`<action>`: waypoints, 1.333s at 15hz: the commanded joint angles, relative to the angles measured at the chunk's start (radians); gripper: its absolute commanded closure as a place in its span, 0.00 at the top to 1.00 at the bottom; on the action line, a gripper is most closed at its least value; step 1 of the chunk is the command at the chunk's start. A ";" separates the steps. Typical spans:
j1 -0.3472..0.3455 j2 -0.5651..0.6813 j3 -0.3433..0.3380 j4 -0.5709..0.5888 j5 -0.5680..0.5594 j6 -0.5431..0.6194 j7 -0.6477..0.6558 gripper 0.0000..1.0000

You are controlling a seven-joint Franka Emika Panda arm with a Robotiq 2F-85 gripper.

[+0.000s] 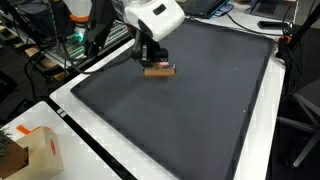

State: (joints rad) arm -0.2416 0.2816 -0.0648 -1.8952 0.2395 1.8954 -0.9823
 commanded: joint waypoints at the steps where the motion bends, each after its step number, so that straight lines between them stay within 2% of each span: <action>1: 0.018 -0.112 0.006 -0.069 -0.006 -0.010 -0.025 0.24; 9: 0.135 -0.392 0.025 -0.324 -0.114 0.099 0.031 0.24; 11: 0.170 -0.453 0.040 -0.399 -0.153 0.156 0.088 0.24; 15: 0.231 -0.535 0.089 -0.516 -0.262 0.271 0.302 0.24; 17: 0.261 -0.555 0.103 -0.538 -0.287 0.261 0.355 0.24; 18: 0.280 -0.565 0.093 -0.530 -0.257 0.216 0.317 0.24; 19: 0.279 -0.506 0.081 -0.494 -0.261 0.240 0.319 0.49; 20: 0.292 -0.518 0.083 -0.502 -0.260 0.232 0.319 0.49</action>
State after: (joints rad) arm 0.0280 -0.2371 0.0397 -2.3989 -0.0146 2.1294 -0.6685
